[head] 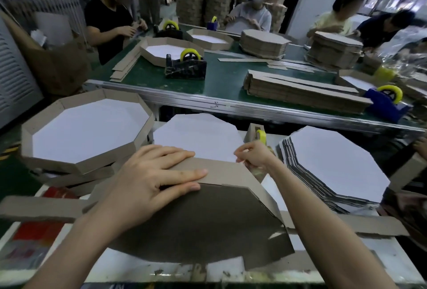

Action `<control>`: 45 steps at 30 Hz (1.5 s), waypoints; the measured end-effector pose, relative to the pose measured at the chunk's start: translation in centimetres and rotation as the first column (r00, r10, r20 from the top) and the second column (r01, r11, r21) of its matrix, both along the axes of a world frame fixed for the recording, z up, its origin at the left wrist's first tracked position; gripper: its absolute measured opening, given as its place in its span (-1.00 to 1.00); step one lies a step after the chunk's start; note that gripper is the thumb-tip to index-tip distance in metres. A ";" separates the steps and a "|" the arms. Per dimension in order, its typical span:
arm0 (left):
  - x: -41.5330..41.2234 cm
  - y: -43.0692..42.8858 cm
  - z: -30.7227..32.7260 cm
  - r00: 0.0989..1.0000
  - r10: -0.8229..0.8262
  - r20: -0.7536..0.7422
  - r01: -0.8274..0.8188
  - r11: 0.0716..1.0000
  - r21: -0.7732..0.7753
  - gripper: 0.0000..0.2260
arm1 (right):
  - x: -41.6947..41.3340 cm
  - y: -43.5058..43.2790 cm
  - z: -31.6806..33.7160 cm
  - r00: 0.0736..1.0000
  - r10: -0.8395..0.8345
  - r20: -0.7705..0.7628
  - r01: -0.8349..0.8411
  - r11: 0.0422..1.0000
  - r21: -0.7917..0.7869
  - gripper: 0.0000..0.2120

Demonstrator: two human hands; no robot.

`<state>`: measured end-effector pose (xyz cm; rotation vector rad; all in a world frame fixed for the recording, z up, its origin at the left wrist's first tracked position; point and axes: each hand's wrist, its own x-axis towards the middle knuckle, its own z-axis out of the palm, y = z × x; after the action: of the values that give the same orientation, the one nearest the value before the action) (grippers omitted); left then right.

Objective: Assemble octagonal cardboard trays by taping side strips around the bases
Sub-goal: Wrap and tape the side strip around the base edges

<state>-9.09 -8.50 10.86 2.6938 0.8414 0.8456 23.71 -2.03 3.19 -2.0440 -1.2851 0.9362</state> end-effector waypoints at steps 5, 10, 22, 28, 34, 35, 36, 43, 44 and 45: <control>-1.3 -0.7 -0.1 0.999 0.042 -0.002 -0.042 0.992 -0.115 -0.62 | -4.8 -0.7 6.8 0.991 0.078 -0.113 -0.070 0.995 0.075 -0.46; -1.8 -1.6 0.4 0.998 0.038 -0.052 -0.042 0.997 -0.068 -0.51 | -10.2 -4.1 11.7 0.894 0.067 -0.443 0.041 0.972 0.231 -0.89; -2.2 -1.4 0.4 0.999 0.041 -0.010 -0.042 0.980 -0.192 -0.56 | -16.8 -14.7 12.4 0.643 0.005 -0.766 0.155 0.978 0.137 -0.70; -2.4 -1.5 0.1 1.000 -0.020 0.024 0.024 0.987 -0.157 -0.61 | -17.8 -17.5 10.2 0.569 -0.004 -0.822 0.223 0.963 0.149 -0.60; -2.3 -1.4 -0.1 0.996 -0.043 -0.073 0.039 0.998 -0.044 -0.68 | -18.2 -18.5 8.9 0.539 -0.014 -0.842 0.232 0.964 0.133 -0.63; -2.3 -1.4 -0.2 0.996 -0.040 -0.084 0.037 0.999 -0.037 -0.67 | -18.2 -18.6 8.7 0.547 -0.009 -0.837 0.221 0.966 0.134 -0.62; -2.3 -1.4 -0.3 0.995 -0.037 -0.093 0.034 0.999 -0.035 -0.67 | -18.1 -18.7 8.5 0.559 -0.004 -0.829 0.207 0.969 0.134 -0.61; -2.4 -1.4 -0.4 0.994 -0.063 -0.095 0.056 0.996 -0.076 -0.63 | -17.3 -17.9 7.5 0.705 -0.004 -0.709 0.128 0.984 0.121 -0.62; -2.5 -1.4 -0.5 0.993 -0.062 -0.098 0.055 0.996 -0.074 -0.63 | -17.1 -17.7 7.5 0.742 0.000 -0.670 0.098 0.989 0.109 -0.64; -2.5 -1.4 -0.5 0.993 -0.055 -0.102 0.047 0.996 -0.072 -0.63 | -17.1 -17.7 7.5 0.805 0.011 -0.593 0.055 0.994 0.092 -0.65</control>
<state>-11.63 -9.89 10.38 2.7061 0.8039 0.6575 6.59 -19.68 10.72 -1.4906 -0.9327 1.3309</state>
